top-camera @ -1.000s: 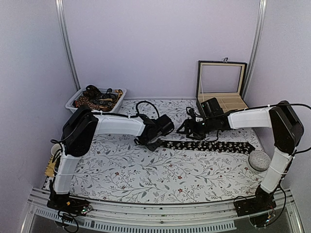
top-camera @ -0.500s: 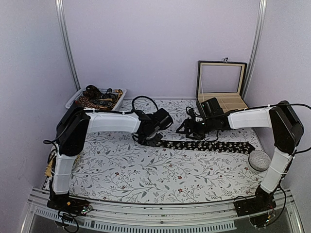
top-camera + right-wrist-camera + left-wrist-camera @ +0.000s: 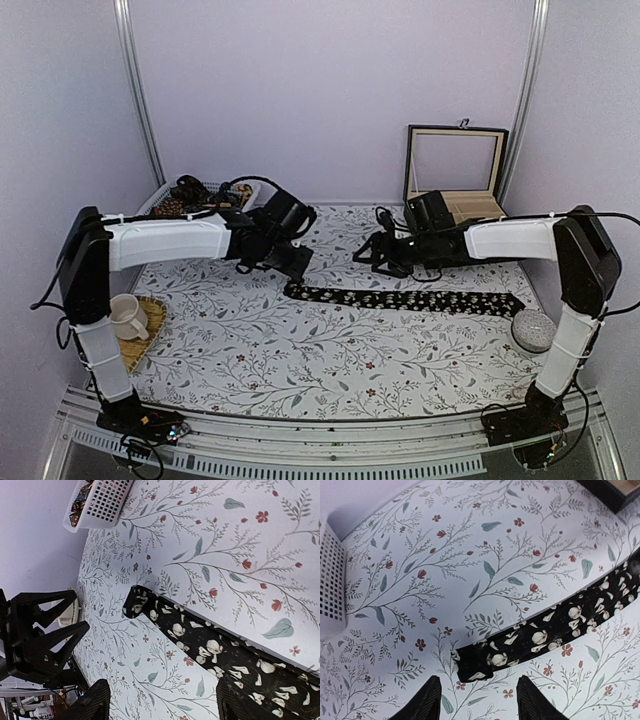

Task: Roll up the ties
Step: Roll the tie at the center of the board.

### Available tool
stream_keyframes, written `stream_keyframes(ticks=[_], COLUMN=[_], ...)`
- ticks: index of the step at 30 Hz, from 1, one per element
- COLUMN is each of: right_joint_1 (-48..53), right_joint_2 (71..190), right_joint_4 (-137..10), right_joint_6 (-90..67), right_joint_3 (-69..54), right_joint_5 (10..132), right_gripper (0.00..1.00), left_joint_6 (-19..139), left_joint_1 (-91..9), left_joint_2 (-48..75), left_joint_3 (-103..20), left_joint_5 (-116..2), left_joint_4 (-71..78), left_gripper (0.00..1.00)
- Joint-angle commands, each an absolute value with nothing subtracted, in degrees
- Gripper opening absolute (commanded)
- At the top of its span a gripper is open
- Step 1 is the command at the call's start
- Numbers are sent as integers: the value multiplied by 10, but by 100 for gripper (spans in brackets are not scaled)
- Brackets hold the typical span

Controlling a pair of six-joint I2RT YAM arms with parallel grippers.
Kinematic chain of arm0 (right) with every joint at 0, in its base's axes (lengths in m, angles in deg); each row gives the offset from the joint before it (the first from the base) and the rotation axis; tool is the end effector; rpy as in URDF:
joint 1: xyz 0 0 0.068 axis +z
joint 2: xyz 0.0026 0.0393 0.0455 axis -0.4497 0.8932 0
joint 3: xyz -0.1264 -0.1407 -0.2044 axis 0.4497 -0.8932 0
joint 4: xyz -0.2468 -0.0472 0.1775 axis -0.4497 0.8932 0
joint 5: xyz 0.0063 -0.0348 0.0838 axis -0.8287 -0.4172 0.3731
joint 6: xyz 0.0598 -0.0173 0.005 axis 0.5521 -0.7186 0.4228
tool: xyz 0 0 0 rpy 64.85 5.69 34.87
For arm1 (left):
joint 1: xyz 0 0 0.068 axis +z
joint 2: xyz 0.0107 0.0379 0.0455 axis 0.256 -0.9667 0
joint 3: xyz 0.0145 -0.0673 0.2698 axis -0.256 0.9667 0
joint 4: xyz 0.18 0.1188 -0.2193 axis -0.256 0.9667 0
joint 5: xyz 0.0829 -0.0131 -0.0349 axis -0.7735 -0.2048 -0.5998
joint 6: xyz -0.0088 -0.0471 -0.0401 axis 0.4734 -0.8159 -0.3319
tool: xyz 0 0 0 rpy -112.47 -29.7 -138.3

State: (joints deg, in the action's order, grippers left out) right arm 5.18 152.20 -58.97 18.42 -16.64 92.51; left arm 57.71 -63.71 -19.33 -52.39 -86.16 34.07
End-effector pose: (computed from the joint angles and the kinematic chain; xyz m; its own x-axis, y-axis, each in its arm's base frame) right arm 0.3594 0.2515 0.1723 -0.9138 0.0395 -0.4042 -0.2853 0.6461 0.7080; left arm 0.3196 -0.3405 0.2008 -0.6508 0.4145 -0.6361 0.4292 0.8920 0.1420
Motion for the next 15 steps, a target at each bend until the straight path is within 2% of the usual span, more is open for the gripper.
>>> stream_keyframes(ticks=[1, 6, 11, 15], right_joint_1=[82, 108, 127, 143], right_joint_2=[1584, 1650, 1718, 1768], right_joint_4=[-601, -607, -621, -620], right_joint_6=[197, 219, 251, 267], right_joint_3=[-110, -44, 19, 63], right_joint_5=[938, 946, 962, 966], right_gripper=[72, 69, 63, 62], left_joint_6=[531, 501, 477, 460], left_joint_1=[-575, -518, -481, -464], left_joint_2=[-114, -82, -96, -114], left_joint_3=[-446, -366, -315, -295], left_joint_5=[-749, -654, -570, -517], left_joint_4=[251, 188, 115, 68], left_gripper=[51, 51, 51, 50])
